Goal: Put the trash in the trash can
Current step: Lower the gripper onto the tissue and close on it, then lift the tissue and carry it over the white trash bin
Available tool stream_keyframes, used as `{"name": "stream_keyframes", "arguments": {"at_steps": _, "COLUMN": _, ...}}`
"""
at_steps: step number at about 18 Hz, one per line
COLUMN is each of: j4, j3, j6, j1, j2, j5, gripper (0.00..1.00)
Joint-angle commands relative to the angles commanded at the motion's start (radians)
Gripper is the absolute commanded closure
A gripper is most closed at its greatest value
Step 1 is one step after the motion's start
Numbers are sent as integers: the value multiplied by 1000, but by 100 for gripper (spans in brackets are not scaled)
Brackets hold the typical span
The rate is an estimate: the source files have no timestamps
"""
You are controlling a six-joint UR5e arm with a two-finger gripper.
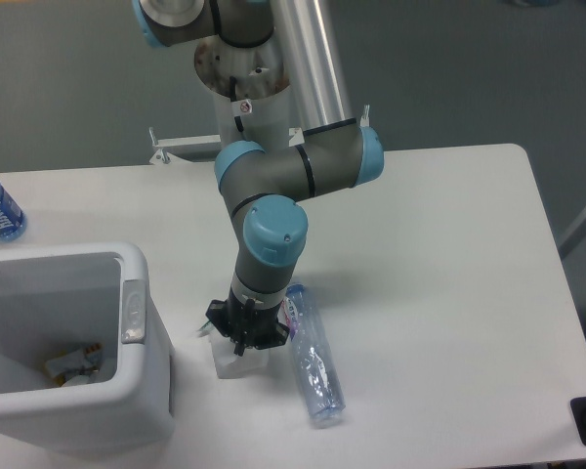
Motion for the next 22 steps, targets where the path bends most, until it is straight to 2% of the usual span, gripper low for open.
{"name": "stream_keyframes", "arguments": {"at_steps": 5, "j4": 0, "j3": 6, "j6": 5, "j1": 2, "j2": 29, "j5": -2, "gripper": 100}}
{"name": "stream_keyframes", "arguments": {"at_steps": 9, "j4": 0, "j3": 24, "j6": -14, "j1": 14, "j2": 90, "j5": -17, "gripper": 100}}
{"name": "stream_keyframes", "arguments": {"at_steps": 14, "j4": 0, "j3": 74, "j6": -84, "j1": 58, "j2": 150, "j5": -141, "gripper": 100}}
{"name": "stream_keyframes", "arguments": {"at_steps": 17, "j4": 2, "j3": 139, "j6": -150, "j1": 95, "j2": 186, "j5": -178, "gripper": 100}}
{"name": "stream_keyframes", "arguments": {"at_steps": 20, "j4": 0, "j3": 280, "j6": -306, "j1": 133, "j2": 181, "j5": -279, "gripper": 100}}
{"name": "stream_keyframes", "arguments": {"at_steps": 22, "j4": 0, "j3": 336, "j6": -377, "j1": 156, "j2": 183, "j5": -323, "gripper": 100}}
